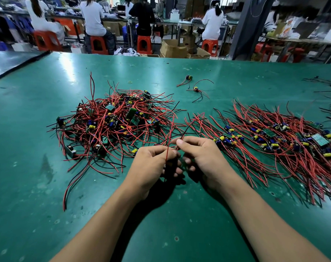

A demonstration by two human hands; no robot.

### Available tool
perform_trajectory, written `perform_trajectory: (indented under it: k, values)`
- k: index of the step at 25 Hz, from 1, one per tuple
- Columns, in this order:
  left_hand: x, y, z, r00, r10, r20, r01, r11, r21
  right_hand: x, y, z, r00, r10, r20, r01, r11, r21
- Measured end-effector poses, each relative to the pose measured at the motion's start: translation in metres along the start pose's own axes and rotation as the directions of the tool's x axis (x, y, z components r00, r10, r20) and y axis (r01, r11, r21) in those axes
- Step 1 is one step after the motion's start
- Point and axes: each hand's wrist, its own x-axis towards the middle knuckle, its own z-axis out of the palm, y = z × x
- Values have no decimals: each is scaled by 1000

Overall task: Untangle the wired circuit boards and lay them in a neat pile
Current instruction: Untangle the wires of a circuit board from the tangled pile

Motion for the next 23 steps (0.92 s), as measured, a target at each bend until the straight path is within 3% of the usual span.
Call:
perform_trajectory:
  k: [9,14,19,23]
  values:
    - [-2,1,-1,996,-42,84,38,998,46,10,-8,-12,949,-19,-316,127,937,326]
    - [-2,1,-2,995,-41,92,38,999,33,9,-15,-17,973,67,-222,47,882,469]
    - [-2,2,-2,994,-39,103,35,998,42,8,-23,-20,981,162,-103,-55,752,657]
    - [-2,1,-1,992,-37,124,29,998,64,7,-24,-21,978,187,-94,-65,701,711]
